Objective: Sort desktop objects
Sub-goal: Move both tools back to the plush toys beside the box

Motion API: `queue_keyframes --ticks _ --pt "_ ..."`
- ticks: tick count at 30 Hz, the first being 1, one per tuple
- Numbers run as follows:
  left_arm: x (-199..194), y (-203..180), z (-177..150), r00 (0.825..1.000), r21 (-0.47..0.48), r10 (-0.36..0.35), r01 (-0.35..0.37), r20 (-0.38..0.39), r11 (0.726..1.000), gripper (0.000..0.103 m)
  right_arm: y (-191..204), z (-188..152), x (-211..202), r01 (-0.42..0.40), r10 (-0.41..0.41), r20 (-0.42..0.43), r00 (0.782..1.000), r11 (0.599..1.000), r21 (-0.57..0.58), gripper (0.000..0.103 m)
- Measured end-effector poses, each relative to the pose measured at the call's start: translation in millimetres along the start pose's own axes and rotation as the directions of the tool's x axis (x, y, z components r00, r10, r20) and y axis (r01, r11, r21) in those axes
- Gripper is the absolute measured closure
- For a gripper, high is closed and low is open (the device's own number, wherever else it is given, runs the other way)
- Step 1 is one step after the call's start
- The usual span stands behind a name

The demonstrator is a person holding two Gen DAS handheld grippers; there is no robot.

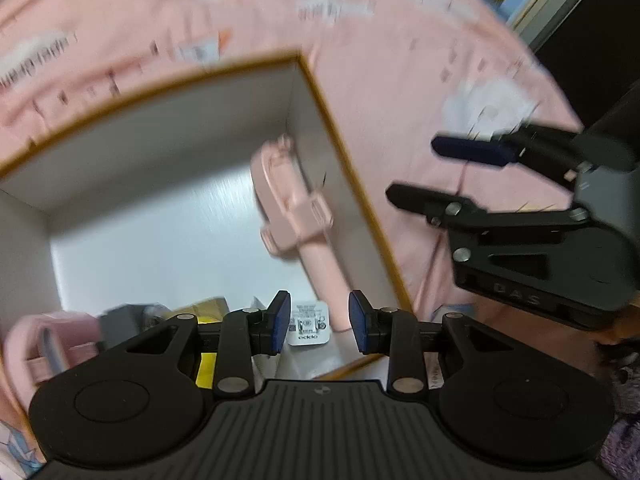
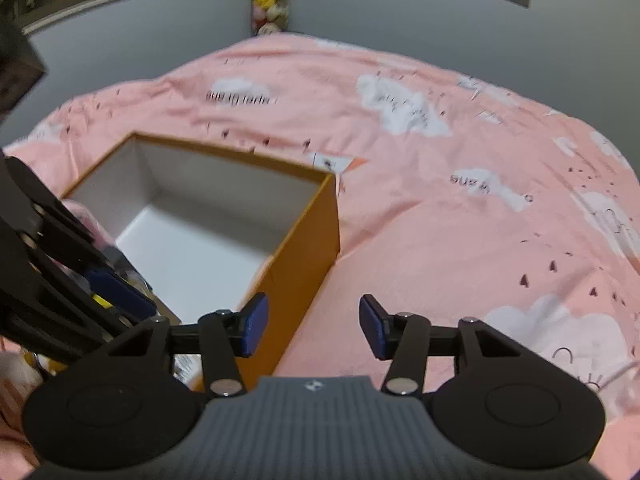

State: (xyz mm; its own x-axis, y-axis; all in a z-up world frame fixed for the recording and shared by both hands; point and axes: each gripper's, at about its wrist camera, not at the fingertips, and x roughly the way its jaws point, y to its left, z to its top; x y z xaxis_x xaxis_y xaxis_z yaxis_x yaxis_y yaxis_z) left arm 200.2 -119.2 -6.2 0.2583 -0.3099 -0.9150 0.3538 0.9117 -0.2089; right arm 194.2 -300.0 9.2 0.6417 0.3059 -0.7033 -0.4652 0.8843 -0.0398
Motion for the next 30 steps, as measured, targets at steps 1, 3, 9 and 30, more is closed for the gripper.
queue_keyframes --ticks 1,3,9,30 --pt "-15.3 0.7 -5.5 0.999 0.009 0.0 0.0 0.037 1.0 0.066 2.1 0.9 -7.4 -0.001 0.001 0.016 1.0 1.0 0.012 0.047" --pt "-39.5 4.7 -16.1 0.996 0.014 0.007 -0.009 0.093 1.0 0.066 8.6 1.9 -22.0 -0.014 0.013 0.041 0.999 0.999 0.038 0.046" --pt "-93.0 35.1 -65.3 0.972 -0.092 0.089 -0.071 0.218 0.993 0.065 50.8 -10.3 -59.3 -0.156 0.148 0.098 0.984 0.984 0.088 0.042" --pt "-82.7 89.6 -230.9 0.971 -0.362 0.227 -0.185 0.077 0.914 0.065 203.8 -81.0 -16.6 -0.343 0.333 -0.203 0.921 0.939 -0.012 0.026"
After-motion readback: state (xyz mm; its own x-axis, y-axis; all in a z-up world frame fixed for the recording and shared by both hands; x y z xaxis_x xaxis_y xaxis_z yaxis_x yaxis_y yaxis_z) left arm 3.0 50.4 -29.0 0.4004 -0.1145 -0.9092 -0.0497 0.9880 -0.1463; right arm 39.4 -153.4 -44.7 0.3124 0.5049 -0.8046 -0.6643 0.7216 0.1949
